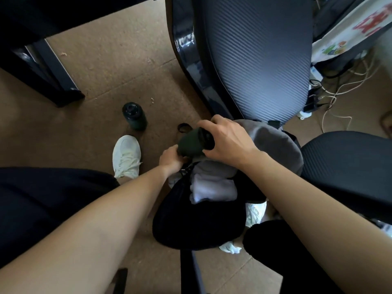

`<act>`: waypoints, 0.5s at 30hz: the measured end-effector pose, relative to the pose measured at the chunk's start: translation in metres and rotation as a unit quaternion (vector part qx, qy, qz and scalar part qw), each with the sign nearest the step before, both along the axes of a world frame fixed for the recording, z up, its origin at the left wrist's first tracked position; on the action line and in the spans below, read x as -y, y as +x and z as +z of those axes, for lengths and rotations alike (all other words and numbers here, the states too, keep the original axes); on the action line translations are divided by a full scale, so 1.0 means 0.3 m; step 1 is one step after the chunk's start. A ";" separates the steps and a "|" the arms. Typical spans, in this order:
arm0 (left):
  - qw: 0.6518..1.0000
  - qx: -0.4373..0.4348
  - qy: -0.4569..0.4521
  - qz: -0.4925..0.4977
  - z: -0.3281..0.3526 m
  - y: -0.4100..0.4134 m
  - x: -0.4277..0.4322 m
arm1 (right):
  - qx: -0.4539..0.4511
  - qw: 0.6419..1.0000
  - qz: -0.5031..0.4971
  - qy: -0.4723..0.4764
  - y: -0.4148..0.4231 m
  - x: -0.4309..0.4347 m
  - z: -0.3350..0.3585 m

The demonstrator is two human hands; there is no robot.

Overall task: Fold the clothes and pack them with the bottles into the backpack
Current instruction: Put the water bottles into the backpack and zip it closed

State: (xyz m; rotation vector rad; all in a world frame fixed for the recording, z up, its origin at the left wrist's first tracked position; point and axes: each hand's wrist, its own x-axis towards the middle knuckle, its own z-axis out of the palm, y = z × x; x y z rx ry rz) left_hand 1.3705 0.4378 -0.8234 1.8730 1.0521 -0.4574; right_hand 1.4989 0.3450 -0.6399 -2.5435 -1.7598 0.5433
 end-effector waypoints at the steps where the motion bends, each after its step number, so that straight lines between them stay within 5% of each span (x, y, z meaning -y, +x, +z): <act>1: 1.000 0.002 0.013 -0.024 0.007 0.000 -0.008 | 0.002 1.000 0.005 -0.006 0.001 0.005 -0.001; 15: 0.992 0.031 0.085 -0.086 0.037 -0.015 -0.167 | 0.039 0.995 0.002 -0.090 -0.090 0.137 -0.010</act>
